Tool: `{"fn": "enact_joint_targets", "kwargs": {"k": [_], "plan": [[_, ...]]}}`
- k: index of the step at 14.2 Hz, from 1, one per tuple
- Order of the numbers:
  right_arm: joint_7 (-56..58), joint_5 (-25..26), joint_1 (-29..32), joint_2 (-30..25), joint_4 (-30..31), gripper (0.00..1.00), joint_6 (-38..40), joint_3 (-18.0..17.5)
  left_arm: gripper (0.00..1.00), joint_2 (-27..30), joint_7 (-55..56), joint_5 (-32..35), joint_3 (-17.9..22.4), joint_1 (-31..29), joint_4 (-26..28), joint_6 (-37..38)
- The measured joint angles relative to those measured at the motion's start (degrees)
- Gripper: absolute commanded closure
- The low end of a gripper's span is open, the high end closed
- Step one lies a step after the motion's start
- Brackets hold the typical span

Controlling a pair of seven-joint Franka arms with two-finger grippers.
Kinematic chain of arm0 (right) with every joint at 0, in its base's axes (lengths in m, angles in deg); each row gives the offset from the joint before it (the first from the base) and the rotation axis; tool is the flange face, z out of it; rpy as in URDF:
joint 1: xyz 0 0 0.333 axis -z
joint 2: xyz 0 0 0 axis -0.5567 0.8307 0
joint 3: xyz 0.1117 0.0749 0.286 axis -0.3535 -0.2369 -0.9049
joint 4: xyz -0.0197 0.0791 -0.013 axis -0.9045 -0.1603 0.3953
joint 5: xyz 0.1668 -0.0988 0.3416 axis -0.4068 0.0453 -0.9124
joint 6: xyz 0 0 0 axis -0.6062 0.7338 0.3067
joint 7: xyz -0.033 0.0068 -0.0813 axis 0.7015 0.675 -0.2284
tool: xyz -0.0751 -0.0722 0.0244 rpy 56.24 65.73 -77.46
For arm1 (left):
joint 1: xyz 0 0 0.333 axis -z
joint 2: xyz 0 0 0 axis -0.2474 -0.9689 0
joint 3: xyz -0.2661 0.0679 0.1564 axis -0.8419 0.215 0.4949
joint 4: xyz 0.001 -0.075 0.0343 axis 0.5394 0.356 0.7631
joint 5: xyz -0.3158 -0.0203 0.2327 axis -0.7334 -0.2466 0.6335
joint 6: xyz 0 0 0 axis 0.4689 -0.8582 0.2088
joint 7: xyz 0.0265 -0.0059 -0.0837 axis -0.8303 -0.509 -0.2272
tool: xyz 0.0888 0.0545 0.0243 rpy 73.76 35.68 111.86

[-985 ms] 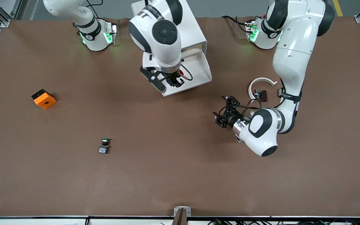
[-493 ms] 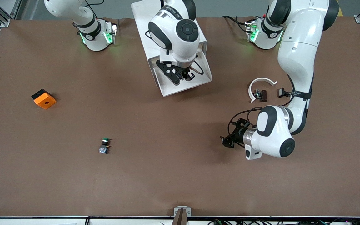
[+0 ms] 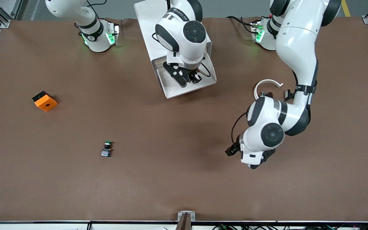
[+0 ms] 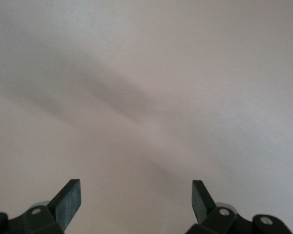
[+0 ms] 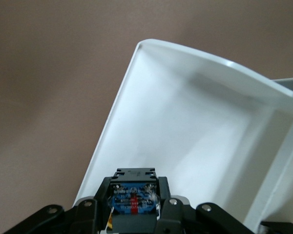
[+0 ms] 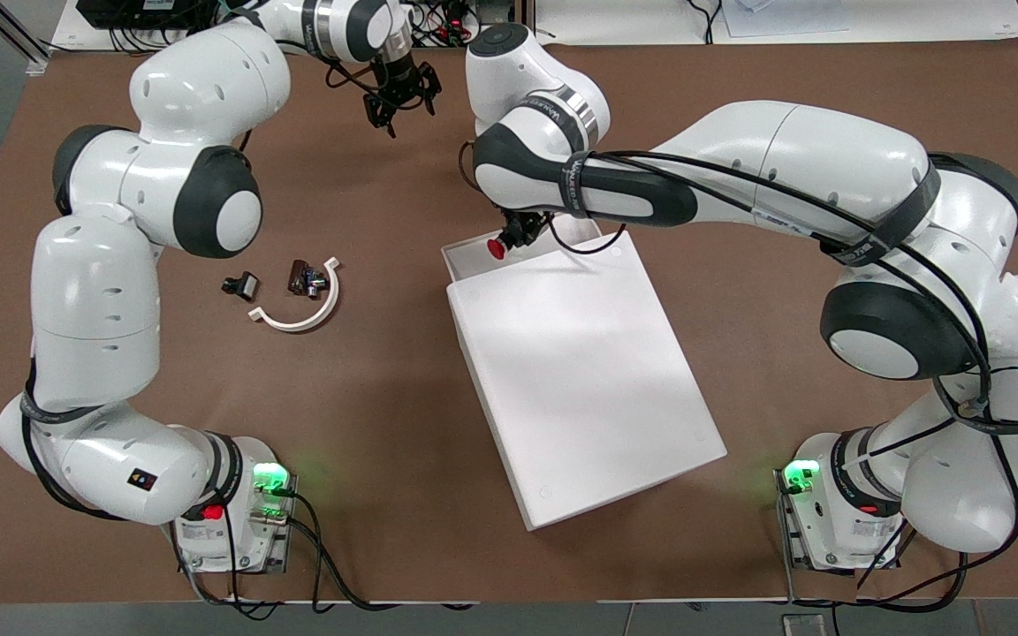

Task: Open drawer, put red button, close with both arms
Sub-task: 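Release the red button into the drawer while the left gripper draws back, then withdraw the right gripper while the left gripper returns to the drawer front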

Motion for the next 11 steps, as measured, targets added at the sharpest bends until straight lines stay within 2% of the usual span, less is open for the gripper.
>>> {"fn": "enact_joint_targets", "kwargs": {"k": [3,7,8,9,11], "plan": [[0.0,0.0,-0.1,0.4,0.0,1.00,-1.8,0.0,0.00,0.1,0.1,0.4,0.2,1.9,0.0,-3.9],[0.0,0.0,-0.4,0.7,0.0,1.00,-1.9,0.0,0.00,0.1,-0.1,0.4,0.2,2.8,0.0,-5.1],[0.0,0.0,-0.5,0.7,0.0,0.37,-1.9,0.0,0.00,0.1,-0.2,0.4,0.1,2.8,0.0,-5.1],[0.0,0.0,-0.6,0.7,0.0,0.00,-1.9,0.0,0.00,0.1,-0.3,0.4,0.0,2.9,0.0,-5.1],[-0.4,0.5,-0.9,0.8,0.0,0.00,-1.9,0.0,0.00,0.1,-0.3,0.4,-0.2,3.1,0.0,-5.1]]}}
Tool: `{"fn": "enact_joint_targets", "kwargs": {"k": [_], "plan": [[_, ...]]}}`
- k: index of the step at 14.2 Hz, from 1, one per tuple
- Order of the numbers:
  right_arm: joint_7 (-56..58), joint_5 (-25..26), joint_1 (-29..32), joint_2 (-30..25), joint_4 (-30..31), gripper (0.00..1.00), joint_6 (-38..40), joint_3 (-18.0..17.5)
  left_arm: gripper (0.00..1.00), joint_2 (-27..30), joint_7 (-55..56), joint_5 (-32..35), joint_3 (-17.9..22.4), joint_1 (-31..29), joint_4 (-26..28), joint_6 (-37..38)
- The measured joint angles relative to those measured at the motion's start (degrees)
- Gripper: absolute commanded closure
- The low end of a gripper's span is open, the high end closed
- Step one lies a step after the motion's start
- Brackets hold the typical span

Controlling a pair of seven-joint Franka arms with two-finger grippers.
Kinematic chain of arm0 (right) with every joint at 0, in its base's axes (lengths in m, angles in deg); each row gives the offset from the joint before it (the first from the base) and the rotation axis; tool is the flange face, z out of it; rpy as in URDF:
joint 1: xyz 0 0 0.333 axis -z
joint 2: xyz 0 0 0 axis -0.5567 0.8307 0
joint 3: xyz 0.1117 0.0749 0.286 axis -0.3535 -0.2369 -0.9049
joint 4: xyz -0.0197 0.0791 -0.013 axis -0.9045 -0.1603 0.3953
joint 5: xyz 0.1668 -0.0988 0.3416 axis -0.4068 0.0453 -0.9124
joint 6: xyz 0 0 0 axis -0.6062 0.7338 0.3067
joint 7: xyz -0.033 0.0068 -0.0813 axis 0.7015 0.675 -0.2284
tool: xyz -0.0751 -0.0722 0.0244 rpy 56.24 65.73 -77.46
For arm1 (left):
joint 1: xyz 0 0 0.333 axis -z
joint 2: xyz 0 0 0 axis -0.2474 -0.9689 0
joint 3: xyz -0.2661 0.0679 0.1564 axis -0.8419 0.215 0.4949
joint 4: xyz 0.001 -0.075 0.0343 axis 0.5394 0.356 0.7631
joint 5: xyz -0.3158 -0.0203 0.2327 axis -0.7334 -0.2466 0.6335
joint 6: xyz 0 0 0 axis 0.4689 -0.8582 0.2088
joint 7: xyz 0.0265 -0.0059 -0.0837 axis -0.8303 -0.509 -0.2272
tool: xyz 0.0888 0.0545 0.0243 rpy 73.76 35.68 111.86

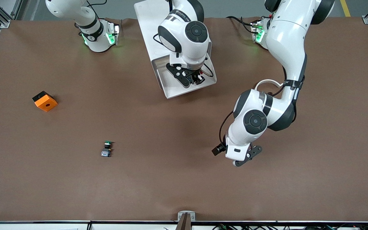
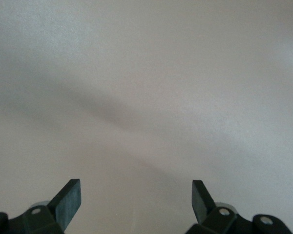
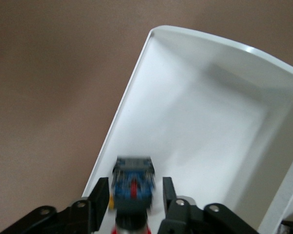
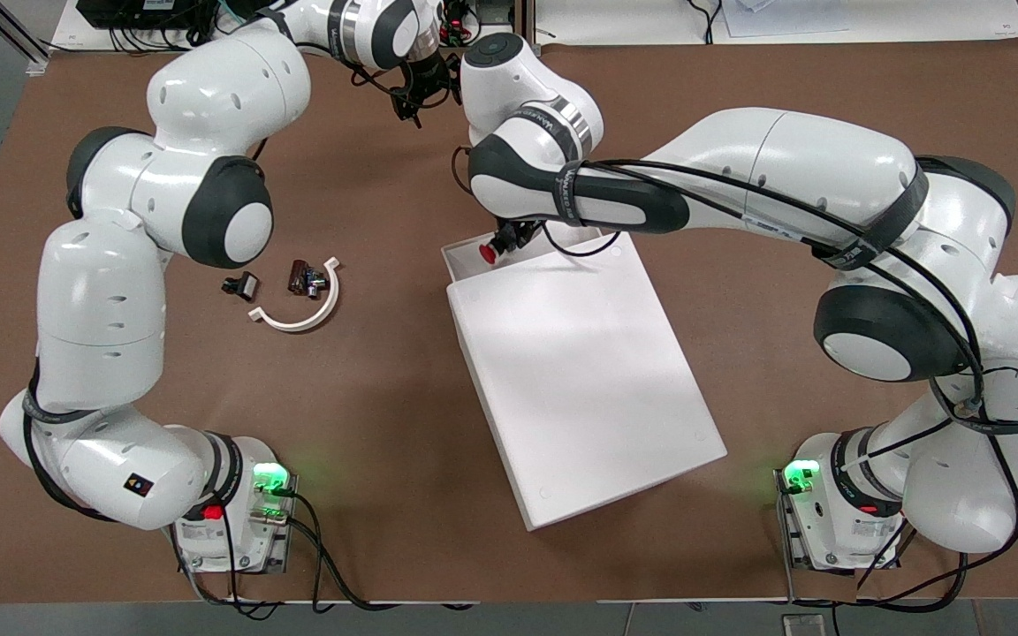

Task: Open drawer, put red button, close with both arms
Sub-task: 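Withdraw the right gripper while the left gripper returns to the drawer front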

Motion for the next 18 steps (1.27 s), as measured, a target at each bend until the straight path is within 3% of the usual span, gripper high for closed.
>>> {"fn": "enact_joint_targets", "kwargs": {"k": [5,9,18], "plan": [[-1.4,2.3,-1.2,0.1,0.0,0.00,0.0,0.2,0.00,0.4,-0.1,0.1,-0.4,0.5,0.0,-0.4],[6.6,2.5,0.7,-0.2,-1.1,0.00,0.0,1.5,0.00,2.7,-0.2,0.2,-1.4,1.5,0.9,-0.3],[41.8,2.5,19.8,-6.6,-2.2,0.00,5.5,2.2,0.00,8.9,-0.2,4.3,-1.6,8.0,11.9,-1.4]]}}
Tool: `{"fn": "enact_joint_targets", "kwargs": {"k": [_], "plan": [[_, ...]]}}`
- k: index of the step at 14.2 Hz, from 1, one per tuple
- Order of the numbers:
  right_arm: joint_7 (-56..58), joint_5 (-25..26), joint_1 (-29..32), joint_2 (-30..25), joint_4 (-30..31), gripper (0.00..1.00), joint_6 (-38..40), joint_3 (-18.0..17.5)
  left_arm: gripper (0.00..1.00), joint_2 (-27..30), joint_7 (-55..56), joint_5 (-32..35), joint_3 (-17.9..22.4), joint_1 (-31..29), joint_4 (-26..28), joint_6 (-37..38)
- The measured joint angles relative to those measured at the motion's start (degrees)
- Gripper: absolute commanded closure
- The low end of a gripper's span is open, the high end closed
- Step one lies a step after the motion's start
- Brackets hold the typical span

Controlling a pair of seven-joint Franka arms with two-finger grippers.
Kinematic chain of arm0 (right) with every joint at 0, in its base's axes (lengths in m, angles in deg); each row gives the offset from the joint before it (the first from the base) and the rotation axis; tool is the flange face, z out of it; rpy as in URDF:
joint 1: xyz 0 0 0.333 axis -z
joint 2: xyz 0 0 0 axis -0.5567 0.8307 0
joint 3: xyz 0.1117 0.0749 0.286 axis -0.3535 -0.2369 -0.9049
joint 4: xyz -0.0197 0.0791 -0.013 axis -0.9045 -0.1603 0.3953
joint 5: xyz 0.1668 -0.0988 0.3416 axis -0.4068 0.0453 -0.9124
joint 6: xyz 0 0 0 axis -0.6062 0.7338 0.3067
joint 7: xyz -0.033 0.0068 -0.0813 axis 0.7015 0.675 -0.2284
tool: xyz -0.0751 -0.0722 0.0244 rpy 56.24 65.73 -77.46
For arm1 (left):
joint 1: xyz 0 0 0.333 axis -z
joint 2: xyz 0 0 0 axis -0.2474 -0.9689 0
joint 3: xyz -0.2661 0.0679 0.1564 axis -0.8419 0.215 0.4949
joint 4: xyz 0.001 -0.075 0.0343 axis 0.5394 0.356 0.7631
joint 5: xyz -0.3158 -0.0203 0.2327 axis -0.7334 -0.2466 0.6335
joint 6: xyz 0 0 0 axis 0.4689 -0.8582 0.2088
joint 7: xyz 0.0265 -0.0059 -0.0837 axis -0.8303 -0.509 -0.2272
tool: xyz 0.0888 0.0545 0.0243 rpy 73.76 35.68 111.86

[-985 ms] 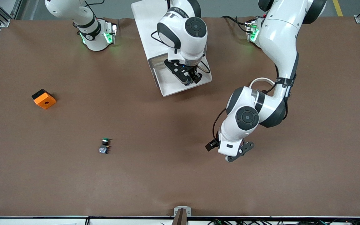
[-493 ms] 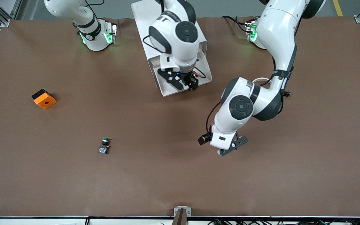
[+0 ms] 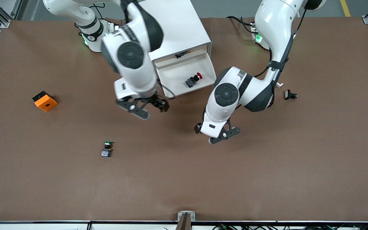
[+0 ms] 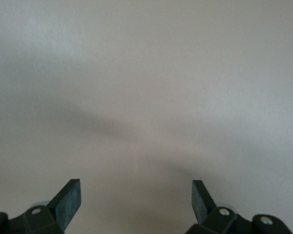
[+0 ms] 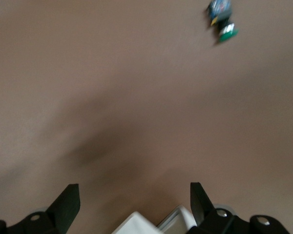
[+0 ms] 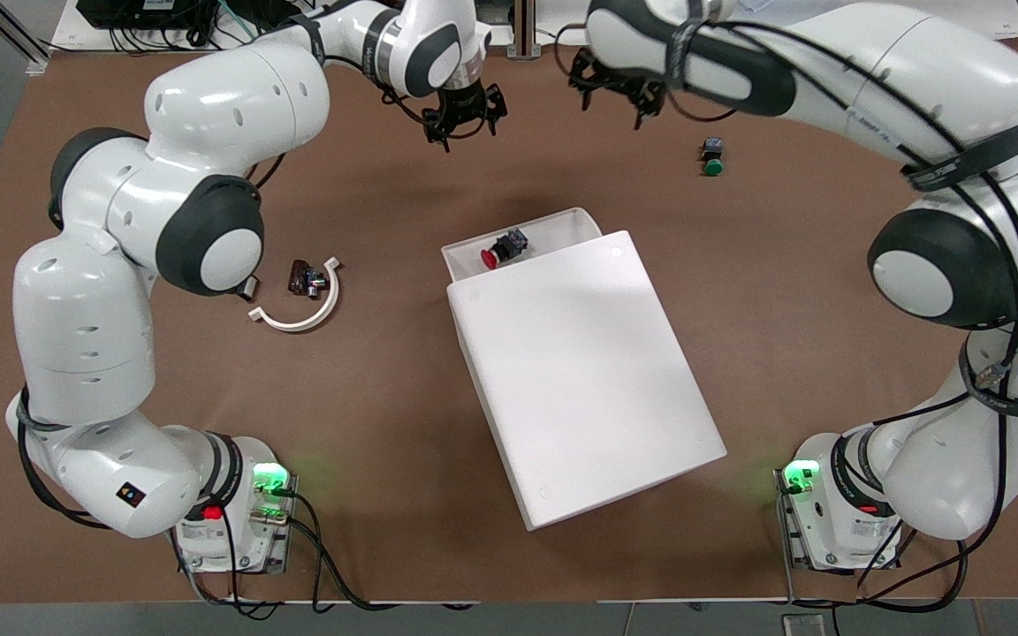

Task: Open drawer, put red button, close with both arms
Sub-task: 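Withdraw the right gripper while the left gripper returns to the drawer front, then push the drawer shut into the cabinet with the left gripper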

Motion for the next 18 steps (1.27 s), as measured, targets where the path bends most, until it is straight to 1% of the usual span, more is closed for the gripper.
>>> {"fn": "enact_joint_targets", "kwargs": {"k": [4,8,10,13,18], "plan": [[18.1,0.2,9.7,-4.7,-0.2,0.00,6.2,0.3,0.00,2.0,0.0,0.2,0.0,2.7,5.0,-1.2],[37.5,0.2,20.9,-9.5,-0.3,0.00,12.0,0.3,0.00,2.6,0.0,0.2,-0.5,4.9,6.4,-1.5],[45.1,0.3,26.3,-10.9,-0.3,0.00,14.1,0.3,0.00,2.9,0.0,0.2,-2.2,5.3,6.4,-1.5],[53.4,0.4,33.3,-11.4,-0.1,0.00,15.3,0.3,0.00,3.1,0.0,0.2,-5.2,5.5,6.5,-1.5],[64.6,1.5,41.4,-11.3,1.5,0.00,15.3,0.3,0.00,3.1,0.2,0.2,-8.7,5.6,8.1,-1.5]]}}
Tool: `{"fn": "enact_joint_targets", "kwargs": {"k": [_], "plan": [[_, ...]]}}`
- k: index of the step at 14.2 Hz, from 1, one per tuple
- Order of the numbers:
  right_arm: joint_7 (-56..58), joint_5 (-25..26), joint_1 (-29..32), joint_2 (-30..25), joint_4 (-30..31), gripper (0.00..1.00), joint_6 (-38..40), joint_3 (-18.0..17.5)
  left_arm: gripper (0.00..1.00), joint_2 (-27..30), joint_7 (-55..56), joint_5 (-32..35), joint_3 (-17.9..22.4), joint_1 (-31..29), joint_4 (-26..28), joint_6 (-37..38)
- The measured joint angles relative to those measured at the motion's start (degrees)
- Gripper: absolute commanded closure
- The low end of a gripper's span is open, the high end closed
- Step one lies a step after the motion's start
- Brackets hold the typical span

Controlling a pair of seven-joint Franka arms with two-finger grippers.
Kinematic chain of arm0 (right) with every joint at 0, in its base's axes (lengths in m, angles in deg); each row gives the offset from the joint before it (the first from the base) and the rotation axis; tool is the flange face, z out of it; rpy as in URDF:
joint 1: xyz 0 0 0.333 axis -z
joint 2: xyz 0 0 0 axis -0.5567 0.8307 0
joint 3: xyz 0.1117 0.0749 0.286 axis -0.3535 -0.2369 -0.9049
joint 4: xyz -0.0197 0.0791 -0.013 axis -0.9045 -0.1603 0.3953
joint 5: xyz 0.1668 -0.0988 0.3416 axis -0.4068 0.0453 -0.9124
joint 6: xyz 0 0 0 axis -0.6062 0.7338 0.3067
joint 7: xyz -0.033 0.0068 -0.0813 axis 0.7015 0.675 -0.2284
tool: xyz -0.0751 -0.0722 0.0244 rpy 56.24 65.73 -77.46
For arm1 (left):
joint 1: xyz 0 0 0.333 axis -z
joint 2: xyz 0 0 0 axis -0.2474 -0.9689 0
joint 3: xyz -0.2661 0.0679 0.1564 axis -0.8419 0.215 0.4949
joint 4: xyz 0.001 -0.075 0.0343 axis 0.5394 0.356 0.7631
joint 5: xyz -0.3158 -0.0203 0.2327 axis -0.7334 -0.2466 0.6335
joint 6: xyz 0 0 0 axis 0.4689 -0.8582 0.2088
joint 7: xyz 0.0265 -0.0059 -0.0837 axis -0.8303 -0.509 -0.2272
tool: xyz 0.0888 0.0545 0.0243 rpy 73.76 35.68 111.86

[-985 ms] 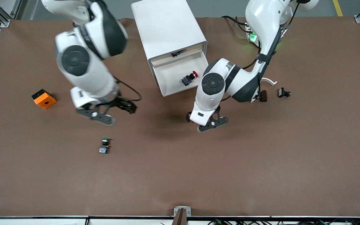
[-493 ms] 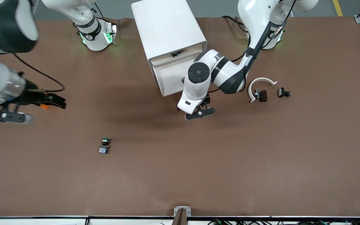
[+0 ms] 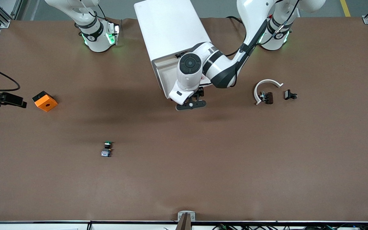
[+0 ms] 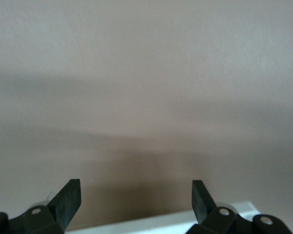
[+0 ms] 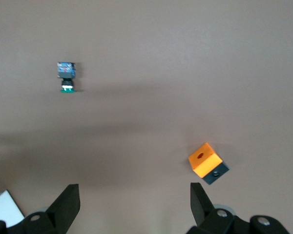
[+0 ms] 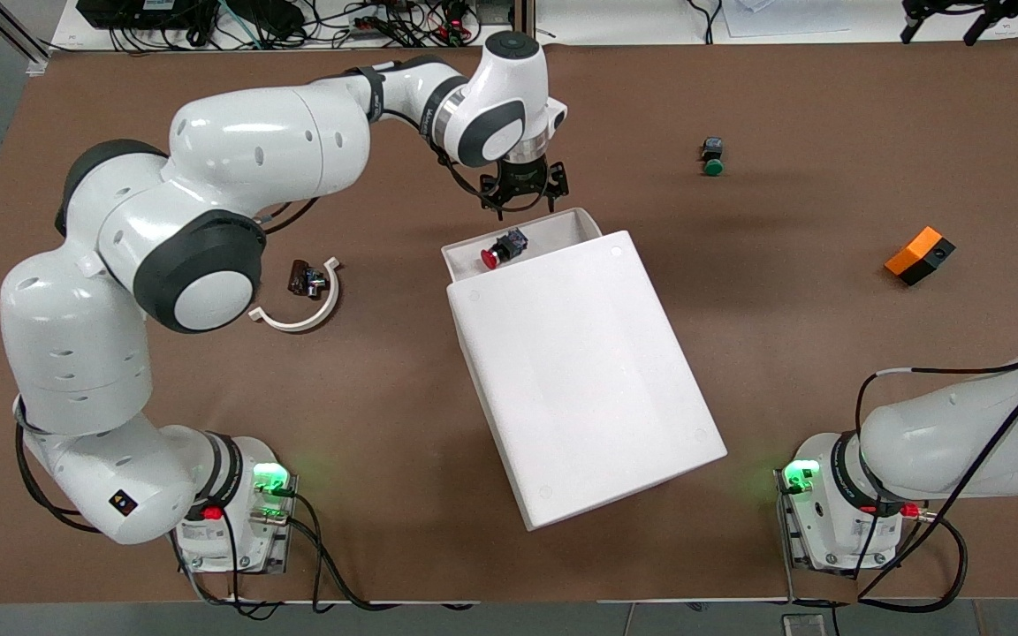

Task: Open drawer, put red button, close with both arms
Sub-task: 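Push the drawer shut into the cabinet with the left gripper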

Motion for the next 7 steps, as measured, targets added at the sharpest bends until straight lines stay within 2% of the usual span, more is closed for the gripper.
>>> {"fn": "enact_joint_targets", "kwargs": {"k": [7], "plan": [[1.7,0.1,1.7,0.0,0.3,0.00,0.3,-0.3,0.00,0.0,3.5,0.0,-3.6,0.0,0.9,0.0]]}}
